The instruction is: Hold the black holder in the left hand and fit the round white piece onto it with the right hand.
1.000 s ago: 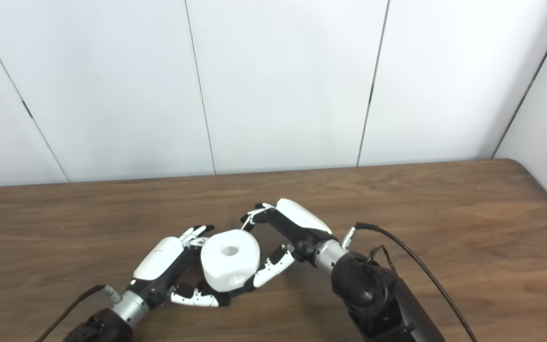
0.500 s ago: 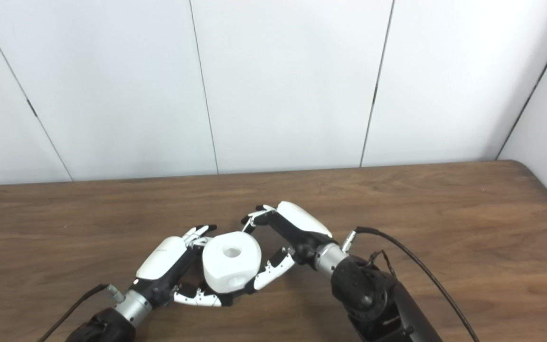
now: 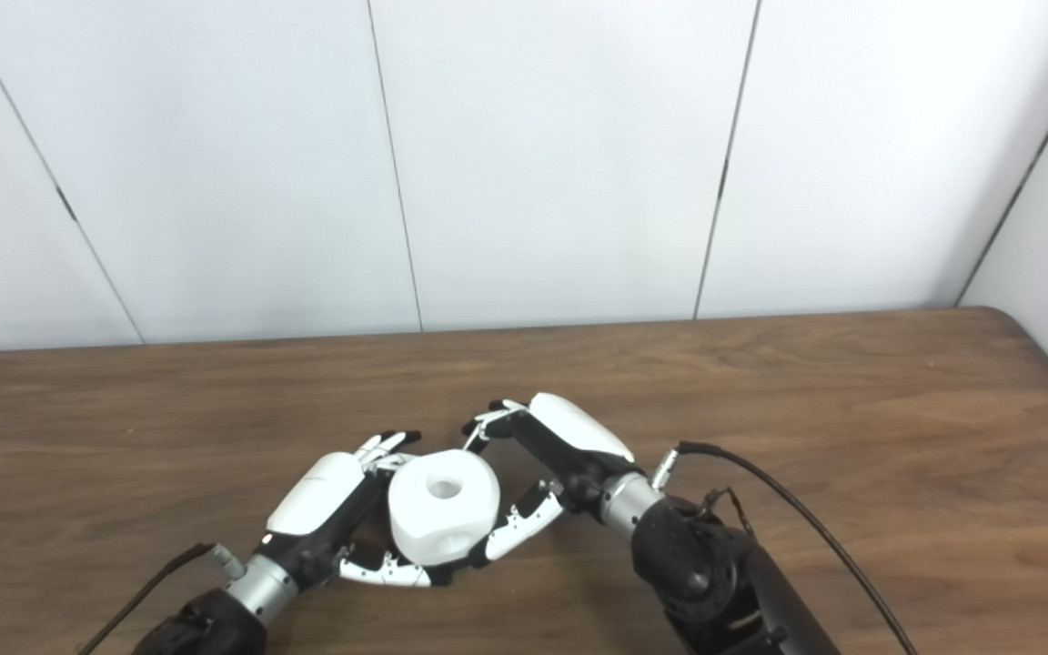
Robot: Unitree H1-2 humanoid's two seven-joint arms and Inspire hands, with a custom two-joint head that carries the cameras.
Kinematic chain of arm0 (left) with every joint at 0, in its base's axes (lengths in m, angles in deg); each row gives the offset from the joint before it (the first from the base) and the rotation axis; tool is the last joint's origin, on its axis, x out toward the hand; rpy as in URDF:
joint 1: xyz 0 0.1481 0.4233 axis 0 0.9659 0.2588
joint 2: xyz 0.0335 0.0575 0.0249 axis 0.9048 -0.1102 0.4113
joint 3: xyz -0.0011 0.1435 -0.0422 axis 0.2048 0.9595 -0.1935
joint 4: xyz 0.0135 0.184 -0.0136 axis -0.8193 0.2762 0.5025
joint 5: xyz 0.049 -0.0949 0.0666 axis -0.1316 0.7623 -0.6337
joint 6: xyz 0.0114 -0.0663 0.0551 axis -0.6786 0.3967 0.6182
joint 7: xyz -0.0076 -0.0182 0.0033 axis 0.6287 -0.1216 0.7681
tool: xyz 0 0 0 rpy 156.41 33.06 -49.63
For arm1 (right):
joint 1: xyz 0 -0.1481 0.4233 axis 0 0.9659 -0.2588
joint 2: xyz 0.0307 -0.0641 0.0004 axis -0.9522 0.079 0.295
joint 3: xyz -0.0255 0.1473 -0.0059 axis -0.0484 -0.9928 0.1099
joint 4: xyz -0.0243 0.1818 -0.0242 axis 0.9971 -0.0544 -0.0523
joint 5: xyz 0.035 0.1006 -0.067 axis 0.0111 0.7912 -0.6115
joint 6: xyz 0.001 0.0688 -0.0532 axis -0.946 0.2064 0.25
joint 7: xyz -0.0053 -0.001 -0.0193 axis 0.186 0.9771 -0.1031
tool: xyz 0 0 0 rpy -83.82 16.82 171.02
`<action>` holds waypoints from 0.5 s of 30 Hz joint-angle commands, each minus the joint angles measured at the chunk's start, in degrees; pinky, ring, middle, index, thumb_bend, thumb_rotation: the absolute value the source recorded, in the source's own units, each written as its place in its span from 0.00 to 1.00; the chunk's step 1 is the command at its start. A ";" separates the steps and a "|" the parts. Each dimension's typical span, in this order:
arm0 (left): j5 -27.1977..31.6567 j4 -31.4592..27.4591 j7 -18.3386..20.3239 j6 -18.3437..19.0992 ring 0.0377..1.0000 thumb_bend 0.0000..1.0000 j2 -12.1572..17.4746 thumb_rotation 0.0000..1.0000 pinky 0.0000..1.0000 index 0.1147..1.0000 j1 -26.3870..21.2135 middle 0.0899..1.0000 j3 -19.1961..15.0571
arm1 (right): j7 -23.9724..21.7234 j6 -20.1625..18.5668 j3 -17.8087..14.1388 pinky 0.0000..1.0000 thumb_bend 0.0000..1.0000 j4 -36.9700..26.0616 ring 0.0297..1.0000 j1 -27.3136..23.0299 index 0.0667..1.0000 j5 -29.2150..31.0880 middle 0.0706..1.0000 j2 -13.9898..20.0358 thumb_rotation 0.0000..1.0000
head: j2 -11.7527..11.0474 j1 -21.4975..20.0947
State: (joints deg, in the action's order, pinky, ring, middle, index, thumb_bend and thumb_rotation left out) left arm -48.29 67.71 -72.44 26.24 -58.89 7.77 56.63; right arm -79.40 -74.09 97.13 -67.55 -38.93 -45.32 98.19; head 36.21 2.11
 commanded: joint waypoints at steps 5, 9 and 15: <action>-0.97 -0.07 1.66 -0.29 0.97 0.52 -0.20 0.05 1.00 0.41 0.13 0.76 1.20 | -0.04 2.10 0.59 1.00 0.51 0.02 0.96 -1.08 0.45 -0.14 0.82 0.22 0.15 | 0.30 0.01; -0.89 -0.60 2.08 0.37 0.97 0.52 -0.26 0.05 1.00 0.41 0.26 0.76 1.16 | -0.19 2.00 0.88 1.00 0.51 -0.26 0.95 -0.93 0.45 -0.69 0.81 0.55 0.15 | 0.40 0.09; -0.80 -0.22 1.53 -0.21 0.96 0.52 -0.22 0.05 1.00 0.41 0.17 0.75 1.22 | -3.04 1.16 2.58 1.00 0.68 -1.90 0.97 -1.53 0.55 -1.96 0.85 2.68 0.29 | 0.46 0.07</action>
State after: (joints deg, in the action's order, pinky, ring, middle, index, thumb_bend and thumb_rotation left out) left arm -48.26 67.43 -72.42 26.72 -58.90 7.85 56.80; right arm -79.97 -73.36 98.68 -68.22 -39.35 -46.39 99.58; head 36.65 2.11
